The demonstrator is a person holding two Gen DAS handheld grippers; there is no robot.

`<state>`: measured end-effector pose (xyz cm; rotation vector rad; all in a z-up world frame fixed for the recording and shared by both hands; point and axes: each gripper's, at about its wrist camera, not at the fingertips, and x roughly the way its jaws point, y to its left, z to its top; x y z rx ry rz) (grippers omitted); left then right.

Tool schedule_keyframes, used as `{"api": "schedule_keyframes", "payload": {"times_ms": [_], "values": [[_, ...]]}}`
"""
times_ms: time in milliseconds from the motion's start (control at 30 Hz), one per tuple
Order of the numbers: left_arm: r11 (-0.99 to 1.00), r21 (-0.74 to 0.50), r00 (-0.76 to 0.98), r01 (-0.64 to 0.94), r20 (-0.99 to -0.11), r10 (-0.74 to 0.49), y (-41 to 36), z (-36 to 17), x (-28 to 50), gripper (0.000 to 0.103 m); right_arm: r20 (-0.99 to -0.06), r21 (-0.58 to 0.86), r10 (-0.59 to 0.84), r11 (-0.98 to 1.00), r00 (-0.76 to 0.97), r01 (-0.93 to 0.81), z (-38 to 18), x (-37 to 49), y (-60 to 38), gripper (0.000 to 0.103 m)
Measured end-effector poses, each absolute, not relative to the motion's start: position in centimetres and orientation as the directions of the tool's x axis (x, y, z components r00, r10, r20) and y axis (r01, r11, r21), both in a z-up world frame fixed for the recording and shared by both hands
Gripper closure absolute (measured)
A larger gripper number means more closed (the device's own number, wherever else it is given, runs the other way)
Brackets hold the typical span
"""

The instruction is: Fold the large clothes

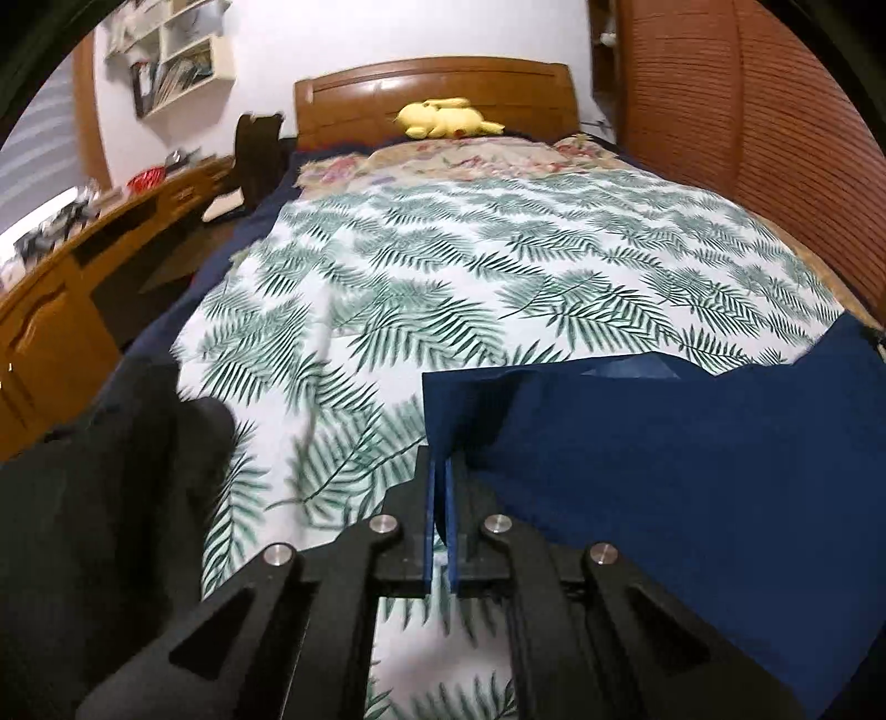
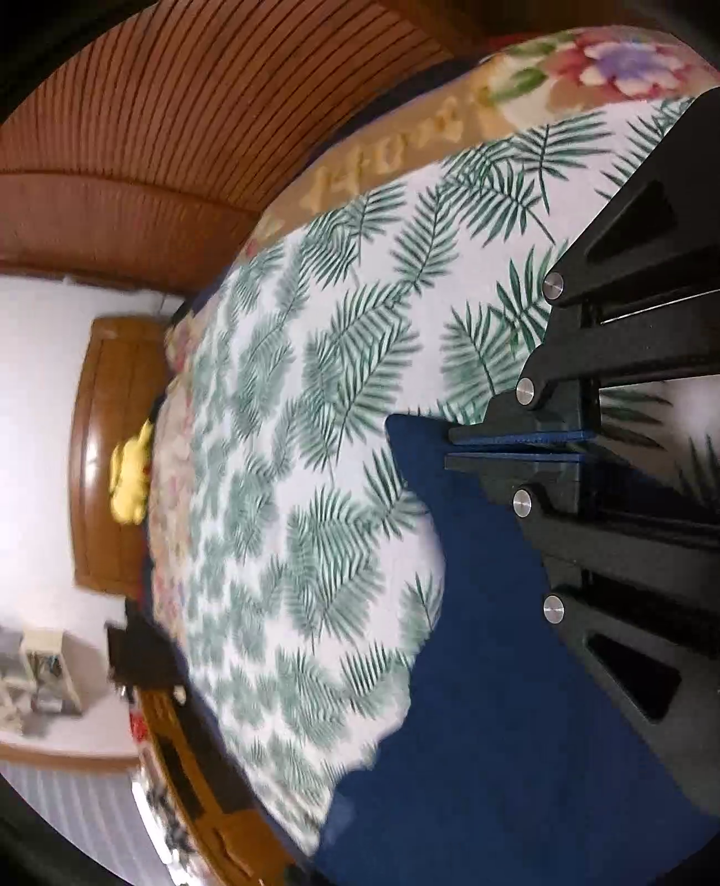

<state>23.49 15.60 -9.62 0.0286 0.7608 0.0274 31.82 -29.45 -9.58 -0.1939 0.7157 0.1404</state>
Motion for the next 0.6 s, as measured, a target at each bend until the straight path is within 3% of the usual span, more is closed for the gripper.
{"api": "schedule_keyframes", "payload": {"times_ms": [167, 200, 233, 300, 600], "values": [[1.000, -0.023, 0.701, -0.004, -0.713, -0.014, 16.2, -9.6, 22.6, 0.101, -0.769, -0.081, 0.063, 0.978, 0.637, -0.194, -11.3, 33.3, -29.4, 0.100], [0.999, -0.032, 0.696, 0.002, -0.717, -0.025, 16.2, -9.4, 22.3, 0.101, -0.772, -0.077, 0.063, 0.978, 0.633, -0.192, -11.4, 32.8, -29.5, 0.091], [0.999, -0.034, 0.693, 0.015, -0.720, -0.035, 15.9, -9.2, 21.9, 0.100, -0.769, -0.084, 0.058, 0.978, 0.637, -0.190, -11.3, 32.0, -29.6, 0.070], [0.999, -0.015, 0.695, 0.033, -0.718, -0.033, 14.8, -8.6, 21.2, 0.099, -0.761, -0.069, 0.081, 0.976, 0.644, -0.205, -10.8, 30.0, -29.8, 0.040], [0.982, 0.014, 0.736, 0.186, -0.665, -0.130, 8.4, -4.3, 14.7, 0.088, -0.740, 0.027, 0.225, 0.952, 0.634, -0.306, -9.0, 19.0, -28.4, 0.029]]}}
